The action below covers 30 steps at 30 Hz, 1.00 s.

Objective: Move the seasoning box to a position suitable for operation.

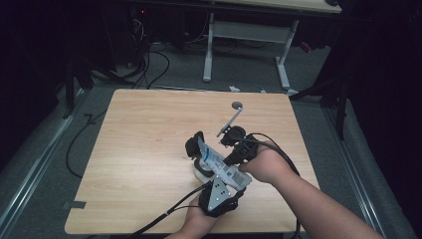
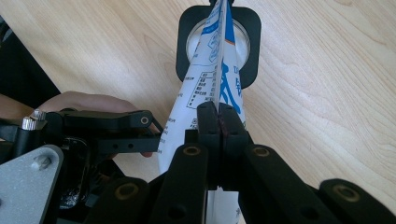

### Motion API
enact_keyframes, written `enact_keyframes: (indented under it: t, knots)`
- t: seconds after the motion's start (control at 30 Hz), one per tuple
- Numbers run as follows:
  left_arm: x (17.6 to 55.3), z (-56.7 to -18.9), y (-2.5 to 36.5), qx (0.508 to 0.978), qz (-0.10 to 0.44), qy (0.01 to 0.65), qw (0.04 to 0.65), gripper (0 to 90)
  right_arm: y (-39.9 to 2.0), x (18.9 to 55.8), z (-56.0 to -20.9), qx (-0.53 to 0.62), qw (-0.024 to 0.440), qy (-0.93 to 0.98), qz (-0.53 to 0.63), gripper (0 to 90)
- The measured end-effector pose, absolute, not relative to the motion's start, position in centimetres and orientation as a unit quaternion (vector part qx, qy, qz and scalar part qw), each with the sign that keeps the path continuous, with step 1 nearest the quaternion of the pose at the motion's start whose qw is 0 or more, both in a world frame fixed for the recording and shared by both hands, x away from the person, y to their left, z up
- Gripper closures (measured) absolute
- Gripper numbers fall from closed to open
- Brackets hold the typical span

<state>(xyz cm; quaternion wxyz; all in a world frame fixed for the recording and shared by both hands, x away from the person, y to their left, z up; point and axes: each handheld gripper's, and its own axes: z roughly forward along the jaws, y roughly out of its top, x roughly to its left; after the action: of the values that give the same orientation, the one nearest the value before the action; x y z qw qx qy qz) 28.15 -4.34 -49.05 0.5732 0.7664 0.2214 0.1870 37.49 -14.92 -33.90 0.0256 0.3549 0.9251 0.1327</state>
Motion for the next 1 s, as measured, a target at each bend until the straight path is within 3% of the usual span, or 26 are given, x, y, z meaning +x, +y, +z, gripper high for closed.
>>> enact_keyframes:
  t: [1.0]
  knots:
    - [28.30,-48.90,-4.23,0.764,0.191,0.221,0.575,52.1,-14.70,37.70,-33.72,0.353,0.025,0.926,0.133,90.0]
